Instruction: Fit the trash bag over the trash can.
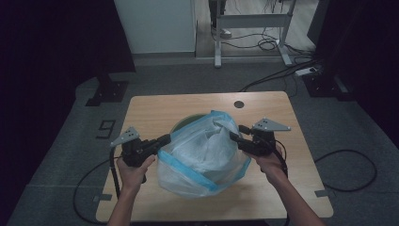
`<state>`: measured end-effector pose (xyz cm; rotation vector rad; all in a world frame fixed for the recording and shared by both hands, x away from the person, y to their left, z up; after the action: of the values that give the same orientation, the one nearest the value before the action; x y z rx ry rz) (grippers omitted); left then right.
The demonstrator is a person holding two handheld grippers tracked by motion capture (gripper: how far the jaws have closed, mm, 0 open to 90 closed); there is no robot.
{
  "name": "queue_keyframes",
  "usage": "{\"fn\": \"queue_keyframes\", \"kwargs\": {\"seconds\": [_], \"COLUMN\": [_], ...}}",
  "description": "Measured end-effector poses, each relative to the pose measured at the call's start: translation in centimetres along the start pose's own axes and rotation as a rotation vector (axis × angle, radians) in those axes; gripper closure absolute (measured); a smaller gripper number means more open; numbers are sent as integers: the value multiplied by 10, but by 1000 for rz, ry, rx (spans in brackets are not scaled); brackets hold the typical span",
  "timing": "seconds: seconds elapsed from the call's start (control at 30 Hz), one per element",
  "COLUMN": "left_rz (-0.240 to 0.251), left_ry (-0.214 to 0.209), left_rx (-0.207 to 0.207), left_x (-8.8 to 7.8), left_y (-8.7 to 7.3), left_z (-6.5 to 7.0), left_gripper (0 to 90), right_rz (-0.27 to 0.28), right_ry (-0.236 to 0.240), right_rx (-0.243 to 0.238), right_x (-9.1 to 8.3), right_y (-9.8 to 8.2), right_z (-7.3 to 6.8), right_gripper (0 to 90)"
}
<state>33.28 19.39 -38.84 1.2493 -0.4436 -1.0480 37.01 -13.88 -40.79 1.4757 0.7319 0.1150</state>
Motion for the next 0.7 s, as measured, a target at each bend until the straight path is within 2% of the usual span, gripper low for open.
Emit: {"fn": "queue_keyframes", "kwargs": {"seconds": [0.1, 0.17, 0.2, 0.33, 0.53, 0.6, 0.7], "left_rz": [14, 24, 28, 44, 31, 25, 12], "left_ry": [11, 12, 15, 27, 64, 72, 88], "left_rx": [0, -7, -11, -23, -59, -72, -94], "left_x": [-4, -6, -7, -10, -6, -4, 1], "left_y": [1, 2, 3, 7, 11, 10, 7], "left_z": [-3, -6, -7, -15, -40, -48, -60], "left_gripper": [897, 898, 898, 898, 897, 897, 897], "right_rz": [14, 24, 26, 51, 48, 43, 42], "right_ry": [-5, -9, -25, -42, -83, -86, -84], "right_rx": [8, -10, -28, -32, 24, 54, 75], "right_x": [0, -1, -2, -2, 17, 26, 38], "right_y": [0, 1, 3, 11, 28, 29, 29], "right_z": [1, -2, -3, -2, 16, 23, 31], "right_gripper": [781, 887, 888, 889, 889, 889, 889]}}
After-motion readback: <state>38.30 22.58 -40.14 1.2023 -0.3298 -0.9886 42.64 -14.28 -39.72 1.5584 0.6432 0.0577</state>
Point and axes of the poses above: each handheld gripper's, and its own axes: x roughly forward along the jaws, y roughly out of its top, z roughly to its right, the point moved 4 cm from there along x, roughly forward along the jaws, and after that the axes turned 7 degrees about -y, right-handed, at the moved point
